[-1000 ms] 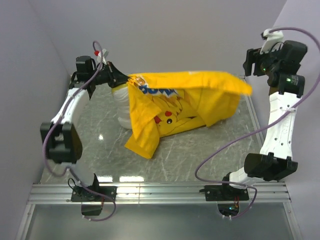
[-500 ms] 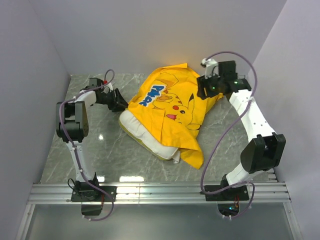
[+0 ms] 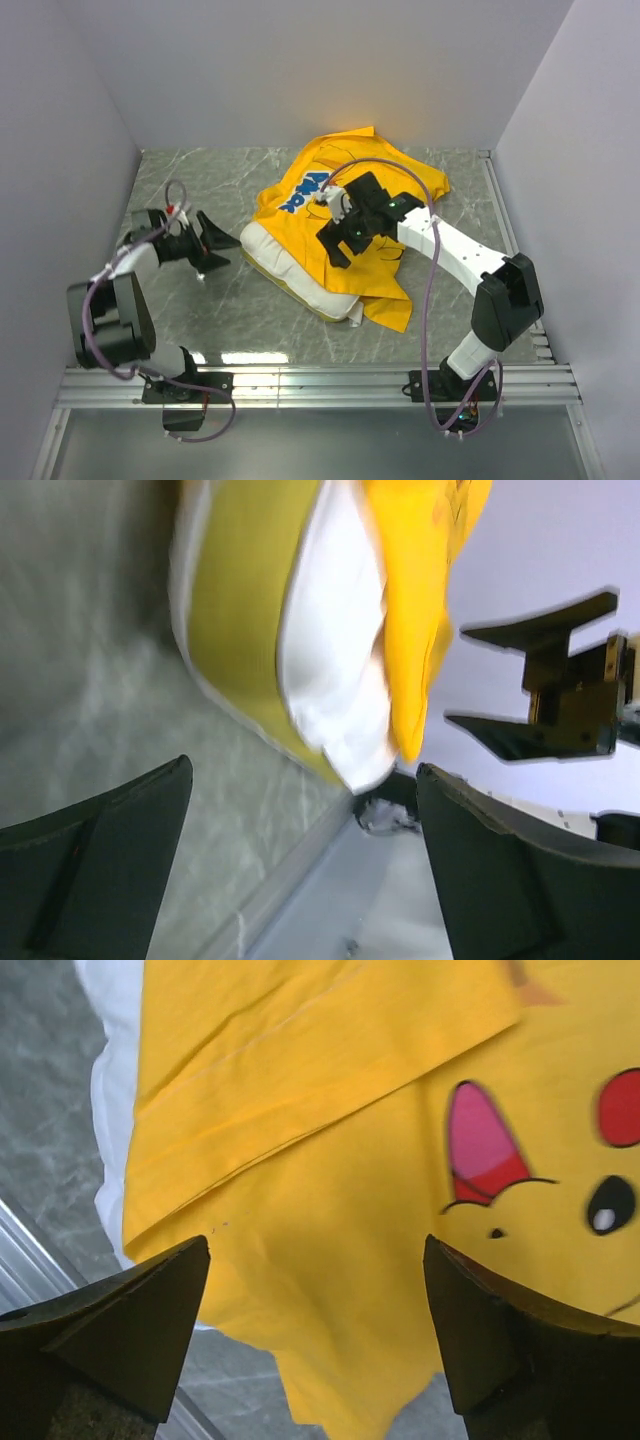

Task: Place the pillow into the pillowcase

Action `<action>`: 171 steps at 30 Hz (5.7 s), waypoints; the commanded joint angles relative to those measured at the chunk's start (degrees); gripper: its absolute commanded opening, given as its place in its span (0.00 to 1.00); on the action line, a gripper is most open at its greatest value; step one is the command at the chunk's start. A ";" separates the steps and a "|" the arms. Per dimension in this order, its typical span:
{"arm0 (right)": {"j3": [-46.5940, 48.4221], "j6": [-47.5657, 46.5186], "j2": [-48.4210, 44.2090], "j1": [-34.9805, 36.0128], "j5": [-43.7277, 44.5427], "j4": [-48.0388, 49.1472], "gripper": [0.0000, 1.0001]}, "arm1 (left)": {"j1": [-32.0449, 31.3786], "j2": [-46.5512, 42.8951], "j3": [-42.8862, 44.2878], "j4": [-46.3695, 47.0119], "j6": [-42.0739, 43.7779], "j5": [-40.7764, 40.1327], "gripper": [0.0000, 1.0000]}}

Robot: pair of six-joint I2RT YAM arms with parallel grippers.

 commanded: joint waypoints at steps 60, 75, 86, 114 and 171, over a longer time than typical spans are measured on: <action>-4.31 -4.97 -0.58 -13.23 2.99 -5.54 0.79 | -26.16 -8.65 10.87 -17.42 41.94 -14.38 0.72; 2.97 -0.04 15.68 -19.65 -0.41 -6.84 0.73 | -76.49 -13.06 7.18 -22.98 80.76 -40.66 0.76; 4.20 -0.83 20.16 -20.97 -0.41 -6.31 0.73 | -87.33 -2.44 -1.79 -4.78 85.77 -56.40 0.66; 3.85 -5.93 19.03 -23.87 3.28 -3.58 0.75 | -50.87 -43.04 -17.42 -48.29 97.92 -62.64 0.00; -55.19 -55.76 -44.00 -32.75 4.60 26.98 1.00 | -41.43 -11.47 10.18 -11.90 58.27 -38.46 0.99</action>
